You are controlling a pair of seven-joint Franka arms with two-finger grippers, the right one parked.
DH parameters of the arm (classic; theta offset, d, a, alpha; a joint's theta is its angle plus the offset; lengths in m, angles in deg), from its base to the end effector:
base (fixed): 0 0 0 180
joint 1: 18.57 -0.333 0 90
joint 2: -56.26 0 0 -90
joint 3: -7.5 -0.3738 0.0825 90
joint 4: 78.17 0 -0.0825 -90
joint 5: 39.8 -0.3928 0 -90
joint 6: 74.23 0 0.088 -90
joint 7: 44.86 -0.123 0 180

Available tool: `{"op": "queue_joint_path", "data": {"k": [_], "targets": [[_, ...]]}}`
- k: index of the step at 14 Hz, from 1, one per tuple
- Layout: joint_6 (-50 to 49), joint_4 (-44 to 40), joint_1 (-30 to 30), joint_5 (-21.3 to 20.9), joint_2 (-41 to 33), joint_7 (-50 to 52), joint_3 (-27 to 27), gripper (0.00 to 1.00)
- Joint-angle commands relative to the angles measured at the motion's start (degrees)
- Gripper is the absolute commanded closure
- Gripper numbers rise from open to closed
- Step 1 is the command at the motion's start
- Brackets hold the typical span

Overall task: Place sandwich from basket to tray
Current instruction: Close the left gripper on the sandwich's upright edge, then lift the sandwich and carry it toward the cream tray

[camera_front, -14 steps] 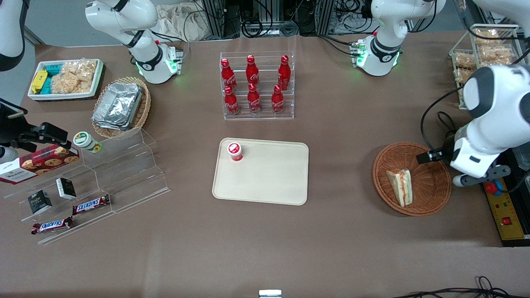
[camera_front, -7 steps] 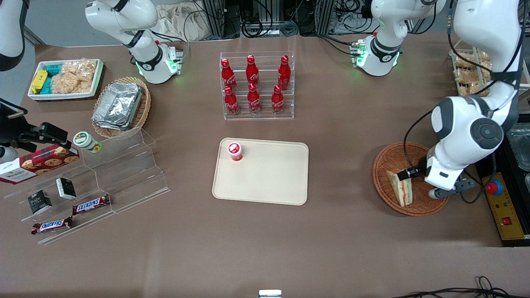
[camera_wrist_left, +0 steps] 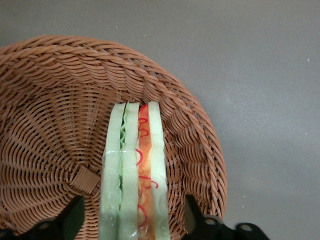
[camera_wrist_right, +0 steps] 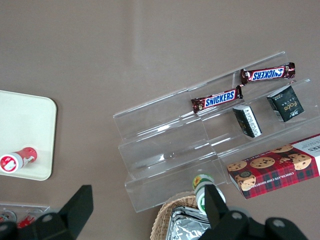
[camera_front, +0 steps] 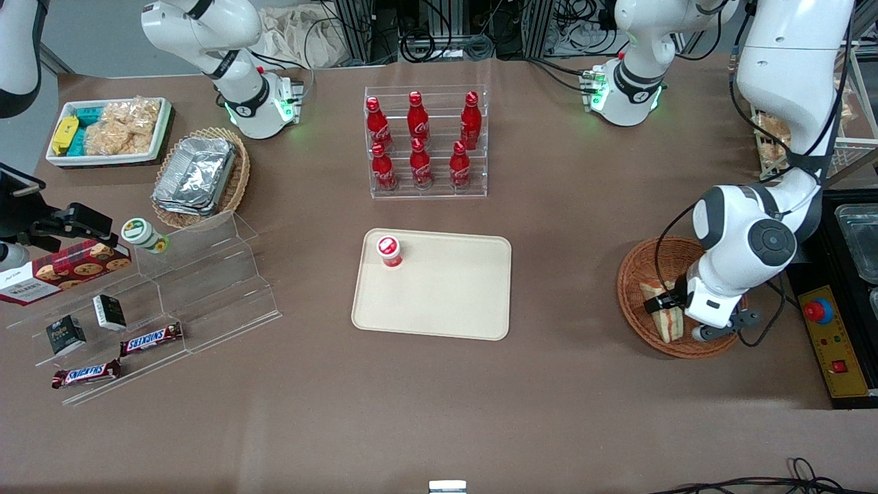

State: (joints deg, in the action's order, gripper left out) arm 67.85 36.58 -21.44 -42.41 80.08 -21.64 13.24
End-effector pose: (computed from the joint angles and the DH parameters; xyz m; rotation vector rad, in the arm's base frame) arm 0.6430 -0.0284 0.2856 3.0728 0.5115 0.0930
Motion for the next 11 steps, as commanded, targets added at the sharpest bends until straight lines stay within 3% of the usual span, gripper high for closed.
{"op": "queue_joint_path", "data": {"k": [1, 3, 4, 11], "targets": [[0.0, 0.5, 0.1, -0.5, -1.0, 0.6, 0.0, 0.70], [-4.0, -0.8, 0.1, -0.6, -2.9, 0.1, 0.0, 0.94], [-8.1, -2.8, 0.1, -1.2, -3.9, -1.1, 0.1, 0.97], [-33.6, -18.0, 0.2, -2.8, -12.2, -4.9, 3.8, 1.00]]}}
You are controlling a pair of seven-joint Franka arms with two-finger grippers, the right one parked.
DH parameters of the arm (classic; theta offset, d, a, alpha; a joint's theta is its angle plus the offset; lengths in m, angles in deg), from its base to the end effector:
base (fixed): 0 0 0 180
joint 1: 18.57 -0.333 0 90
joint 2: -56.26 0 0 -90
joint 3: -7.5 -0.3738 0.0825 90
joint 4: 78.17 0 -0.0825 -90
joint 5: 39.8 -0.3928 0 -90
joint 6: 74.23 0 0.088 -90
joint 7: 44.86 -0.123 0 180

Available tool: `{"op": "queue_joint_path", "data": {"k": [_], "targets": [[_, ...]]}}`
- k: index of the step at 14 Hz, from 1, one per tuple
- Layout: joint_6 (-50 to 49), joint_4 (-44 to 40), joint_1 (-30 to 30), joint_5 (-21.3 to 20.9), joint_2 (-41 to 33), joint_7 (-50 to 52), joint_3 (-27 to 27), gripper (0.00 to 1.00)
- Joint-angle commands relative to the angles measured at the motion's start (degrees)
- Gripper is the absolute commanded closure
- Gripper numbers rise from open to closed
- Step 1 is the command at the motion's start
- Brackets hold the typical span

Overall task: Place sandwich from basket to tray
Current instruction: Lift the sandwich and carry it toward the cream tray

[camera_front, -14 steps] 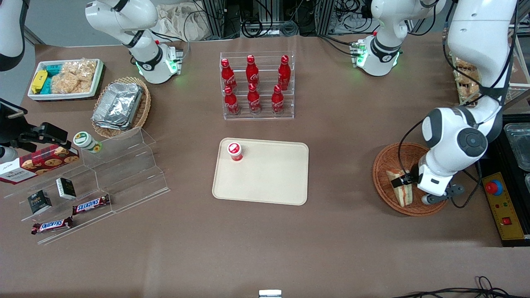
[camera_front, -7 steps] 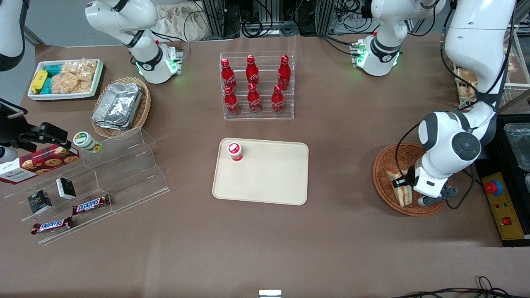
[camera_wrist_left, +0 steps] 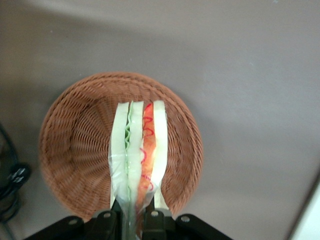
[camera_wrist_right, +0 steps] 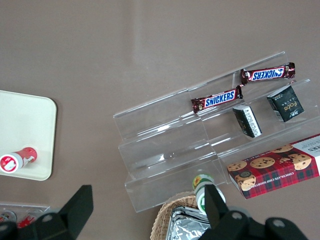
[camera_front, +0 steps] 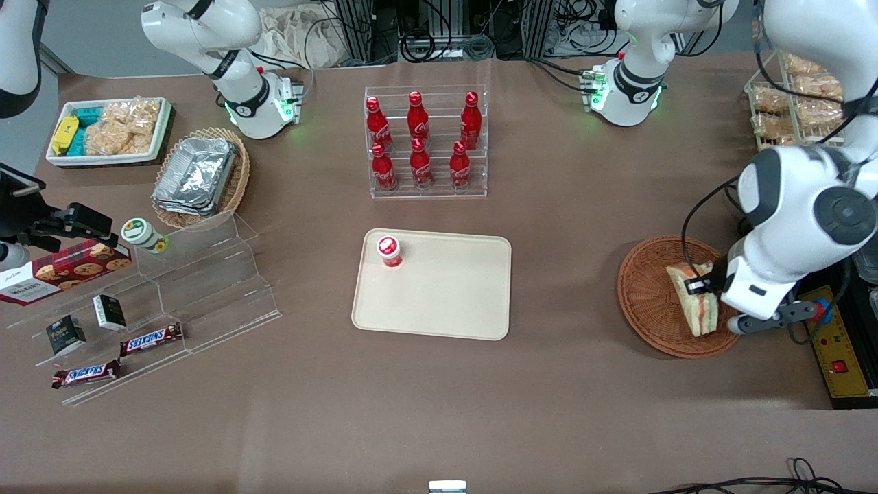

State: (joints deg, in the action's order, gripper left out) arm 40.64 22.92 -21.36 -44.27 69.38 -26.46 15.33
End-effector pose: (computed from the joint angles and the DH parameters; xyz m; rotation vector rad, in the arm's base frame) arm 0.6450 -0.0445 0.4718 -3.0888 -0.3171 -0.0339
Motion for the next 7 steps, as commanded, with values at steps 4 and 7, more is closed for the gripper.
{"op": "queue_joint_path", "data": {"k": [4, 7], "targets": [[-24.8, -18.2, 2.2, -4.2, -2.0, 2.9, 6.7, 1.00], [-31.9, -23.2, 7.2, -5.0, -1.9, 11.5, 10.3, 1.00]]}}
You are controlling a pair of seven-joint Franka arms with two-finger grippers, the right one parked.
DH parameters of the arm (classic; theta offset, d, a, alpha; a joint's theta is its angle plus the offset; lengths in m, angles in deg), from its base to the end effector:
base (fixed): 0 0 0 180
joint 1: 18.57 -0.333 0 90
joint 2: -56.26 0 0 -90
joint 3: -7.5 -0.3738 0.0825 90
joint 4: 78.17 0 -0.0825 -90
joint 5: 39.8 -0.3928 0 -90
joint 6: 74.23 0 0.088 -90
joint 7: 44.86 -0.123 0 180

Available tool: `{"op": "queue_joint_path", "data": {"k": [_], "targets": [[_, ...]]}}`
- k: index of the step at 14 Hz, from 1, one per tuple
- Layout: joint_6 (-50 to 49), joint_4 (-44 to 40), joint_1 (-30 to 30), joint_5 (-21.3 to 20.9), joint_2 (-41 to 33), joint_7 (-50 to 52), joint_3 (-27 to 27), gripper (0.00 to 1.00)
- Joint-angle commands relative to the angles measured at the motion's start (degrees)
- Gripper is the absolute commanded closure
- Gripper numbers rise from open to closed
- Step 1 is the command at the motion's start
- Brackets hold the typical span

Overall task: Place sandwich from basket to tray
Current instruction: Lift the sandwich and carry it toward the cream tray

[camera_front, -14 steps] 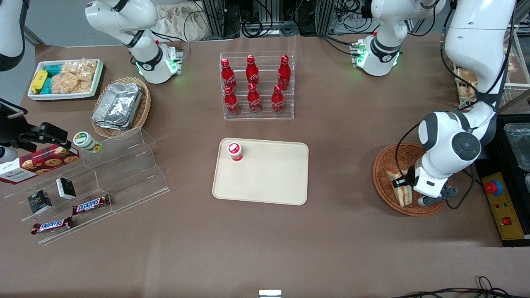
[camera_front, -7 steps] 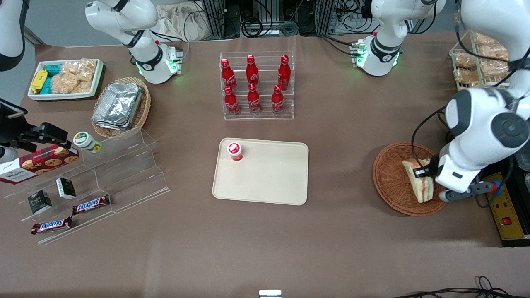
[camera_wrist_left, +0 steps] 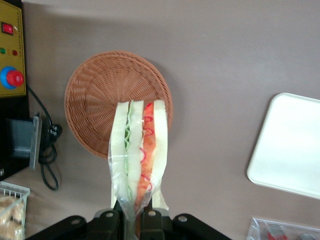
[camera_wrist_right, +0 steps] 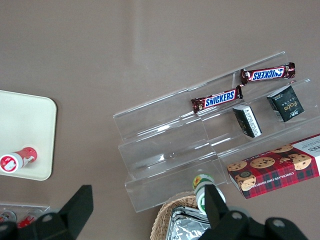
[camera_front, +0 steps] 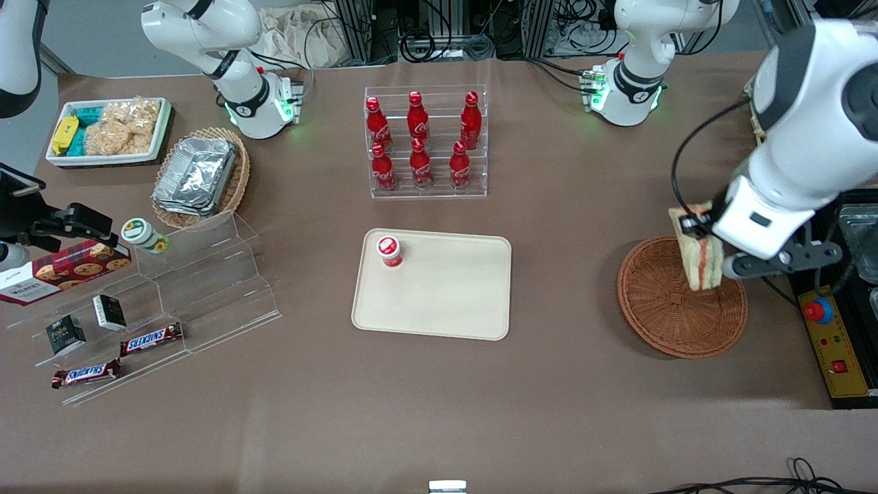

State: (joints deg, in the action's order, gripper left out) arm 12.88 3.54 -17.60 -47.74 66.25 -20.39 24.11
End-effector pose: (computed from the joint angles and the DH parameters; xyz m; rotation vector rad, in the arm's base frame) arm 0.5986 -0.1529 0.6324 -3.0261 -0.1887 0.0551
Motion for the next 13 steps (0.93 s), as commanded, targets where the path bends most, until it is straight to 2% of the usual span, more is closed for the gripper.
{"op": "queue_joint_path", "data": {"k": [1, 3, 5, 8, 13], "targets": [[-5.0, -4.0, 5.7, -1.6, 1.3, 9.1, 2.5, 1.00], [-4.8, -4.1, 11.2, -1.4, 1.9, 19.0, 3.0, 1.00], [-2.8, -4.4, 16.5, -2.1, 6.5, 27.3, 3.2, 1.00], [7.2, -3.8, 21.3, -4.5, 14.3, 39.8, 3.2, 1.00], [21.2, -3.4, 24.2, -6.0, 27.4, 44.9, 3.1, 1.00]]}}
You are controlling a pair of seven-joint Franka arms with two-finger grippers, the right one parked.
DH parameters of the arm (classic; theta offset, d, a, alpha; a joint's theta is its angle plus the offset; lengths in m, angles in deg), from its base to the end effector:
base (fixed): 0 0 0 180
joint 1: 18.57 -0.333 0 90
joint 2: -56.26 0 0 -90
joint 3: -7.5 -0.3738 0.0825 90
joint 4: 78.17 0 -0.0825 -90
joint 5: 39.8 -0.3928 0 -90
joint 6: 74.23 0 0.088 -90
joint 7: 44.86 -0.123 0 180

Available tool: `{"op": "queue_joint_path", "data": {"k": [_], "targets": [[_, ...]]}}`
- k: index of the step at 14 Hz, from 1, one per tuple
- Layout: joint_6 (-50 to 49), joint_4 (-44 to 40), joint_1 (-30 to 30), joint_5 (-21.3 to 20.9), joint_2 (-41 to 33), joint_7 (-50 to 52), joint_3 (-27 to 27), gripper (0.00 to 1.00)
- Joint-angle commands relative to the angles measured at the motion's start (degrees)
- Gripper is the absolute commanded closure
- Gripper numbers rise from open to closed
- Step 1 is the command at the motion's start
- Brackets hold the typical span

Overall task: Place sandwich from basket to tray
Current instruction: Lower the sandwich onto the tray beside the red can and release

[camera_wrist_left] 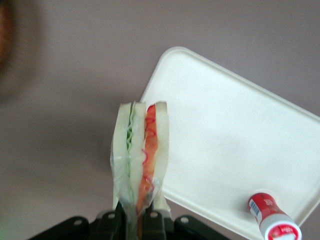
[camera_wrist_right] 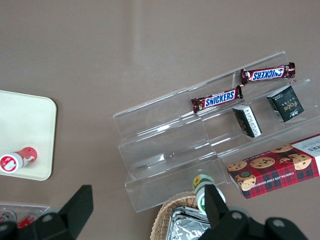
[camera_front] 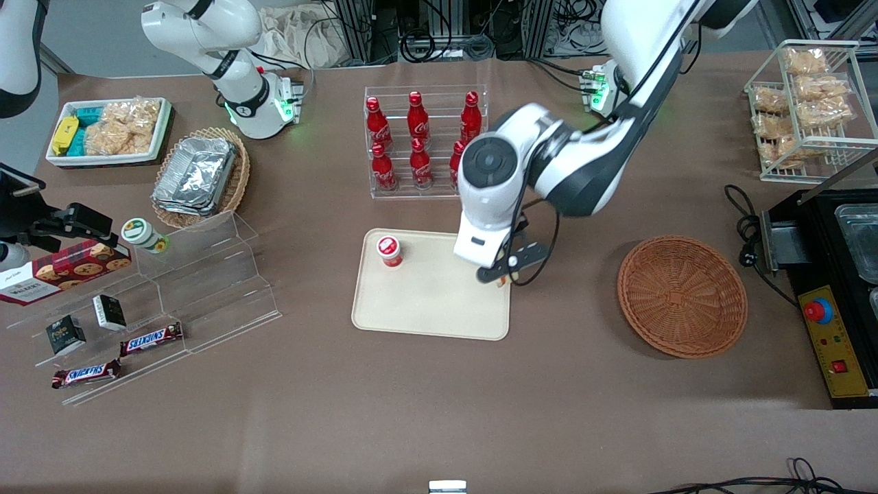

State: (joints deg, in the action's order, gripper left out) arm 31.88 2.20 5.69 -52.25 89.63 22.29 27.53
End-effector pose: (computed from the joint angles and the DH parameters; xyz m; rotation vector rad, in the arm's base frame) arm 0.5770 -0.4602 0.4014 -3.0000 -0.5651 0.0668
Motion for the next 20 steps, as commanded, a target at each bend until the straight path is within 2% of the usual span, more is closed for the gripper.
{"op": "queue_joint_path", "data": {"k": [1, 4, 6, 8, 9, 10, 11, 12, 14, 20], "targets": [[4.5, -2.1, 1.0, -1.6, 6.0, 2.6, -0.4, 1.00], [8.7, -2.1, 0.9, -1.8, 10.3, 2.4, -0.6, 1.00], [10.2, -2.1, 0.8, -4.6, 12.6, 2.8, -0.6, 1.00], [11.6, -2.1, 0.6, -5.7, 13.7, 2.7, -0.6, 1.00], [11.7, -2.1, 0.3, -5.6, 13.7, 2.5, -0.6, 0.88], [11.7, -2.2, 0.3, -5.5, 13.5, 2.5, -0.6, 0.67], [11.7, -2.4, 0.3, -5.4, 13.4, 2.8, -0.6, 0.37], [11.7, -2.5, 0.3, -5.6, 13.2, 3.0, -0.6, 0.00], [10.6, -2.8, 0.3, -5.7, 10.9, 5.1, -0.6, 0.00], [-3.5, -2.6, -4.8, -4.2, -8.8, 7.9, -0.3, 0.00]]}}
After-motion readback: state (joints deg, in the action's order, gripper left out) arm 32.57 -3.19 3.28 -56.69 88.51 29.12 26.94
